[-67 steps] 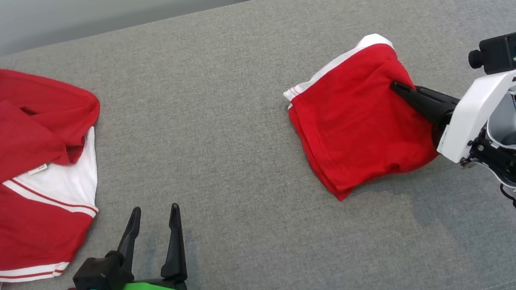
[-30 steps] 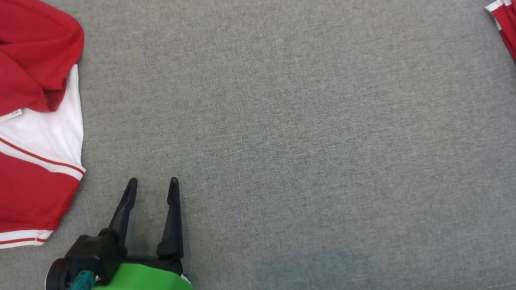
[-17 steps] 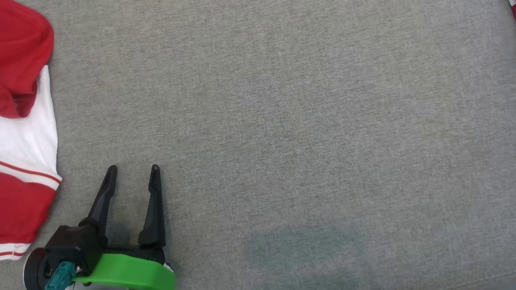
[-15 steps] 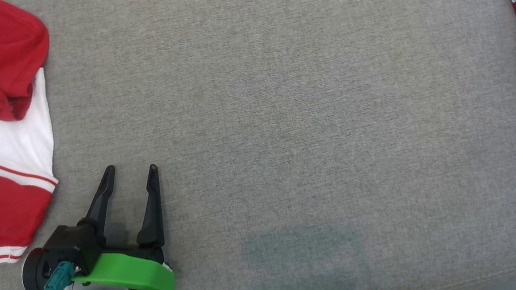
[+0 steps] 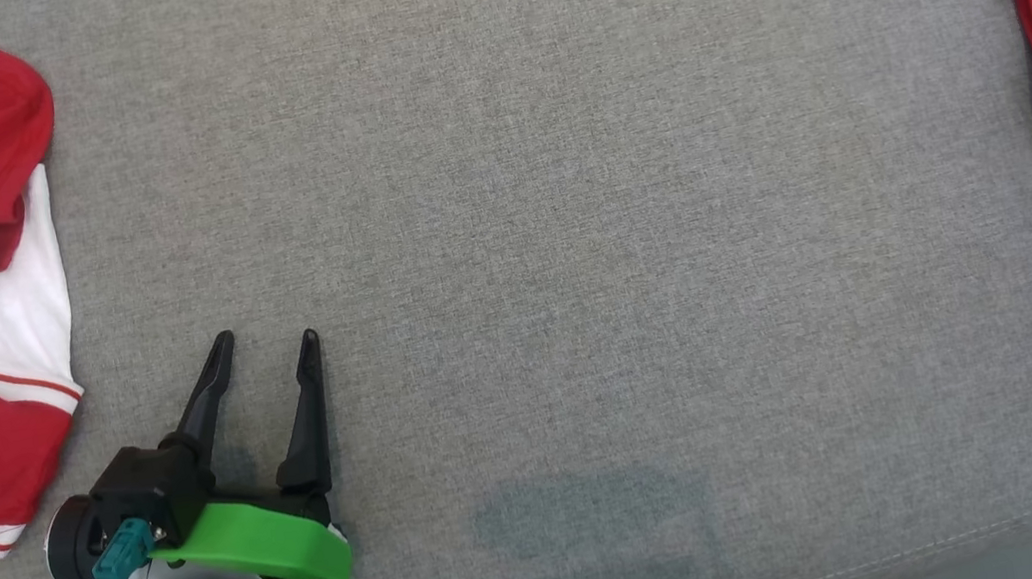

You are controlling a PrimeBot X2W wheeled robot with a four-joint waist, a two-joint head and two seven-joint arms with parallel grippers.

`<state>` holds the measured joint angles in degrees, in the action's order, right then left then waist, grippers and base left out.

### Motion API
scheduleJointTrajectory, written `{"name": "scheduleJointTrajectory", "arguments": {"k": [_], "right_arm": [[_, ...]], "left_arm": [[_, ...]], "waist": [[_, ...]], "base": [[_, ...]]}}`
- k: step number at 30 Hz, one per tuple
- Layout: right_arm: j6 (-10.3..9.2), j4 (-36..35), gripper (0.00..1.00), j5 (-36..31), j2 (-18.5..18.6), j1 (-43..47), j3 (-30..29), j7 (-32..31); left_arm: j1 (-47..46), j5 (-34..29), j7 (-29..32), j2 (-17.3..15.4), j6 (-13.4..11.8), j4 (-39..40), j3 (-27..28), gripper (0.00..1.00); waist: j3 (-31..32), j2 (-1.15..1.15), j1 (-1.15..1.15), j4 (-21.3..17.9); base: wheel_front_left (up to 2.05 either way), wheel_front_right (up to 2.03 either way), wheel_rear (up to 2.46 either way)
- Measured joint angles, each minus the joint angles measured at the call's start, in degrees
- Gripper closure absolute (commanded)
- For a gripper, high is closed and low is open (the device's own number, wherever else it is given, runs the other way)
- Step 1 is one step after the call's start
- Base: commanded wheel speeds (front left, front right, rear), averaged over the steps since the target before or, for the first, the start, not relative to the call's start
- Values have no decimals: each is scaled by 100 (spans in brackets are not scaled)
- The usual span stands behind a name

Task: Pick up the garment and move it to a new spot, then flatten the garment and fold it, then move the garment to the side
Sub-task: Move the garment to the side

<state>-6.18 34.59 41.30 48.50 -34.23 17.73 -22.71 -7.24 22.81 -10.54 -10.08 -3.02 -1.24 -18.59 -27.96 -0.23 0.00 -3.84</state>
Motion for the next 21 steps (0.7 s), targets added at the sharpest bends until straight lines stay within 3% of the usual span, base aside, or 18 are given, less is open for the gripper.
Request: {"name": "scheduleJointTrajectory", "arguments": {"k": [6, 13, 21], "right_arm": [[-4, 77, 0, -127, -101, 64, -14, 463], [-13, -347, 0, -474, -277, -131, -136, 1697], [-58, -862, 0, -677, -1023, 111, -130, 2941]], "left_arm": [[-5, 3, 14, 12, 0, -68, 7, 0], [-5, 20, -121, 35, 0, -253, 79, 0], [24, 122, -270, 48, -7, -568, 398, 0]], "waist": [[122, 0, 0, -39], [417, 0, 0, -86], [897, 0, 0, -131]], "base": [[0, 0, 0], [0, 0, 0], [0, 0, 0]]}}
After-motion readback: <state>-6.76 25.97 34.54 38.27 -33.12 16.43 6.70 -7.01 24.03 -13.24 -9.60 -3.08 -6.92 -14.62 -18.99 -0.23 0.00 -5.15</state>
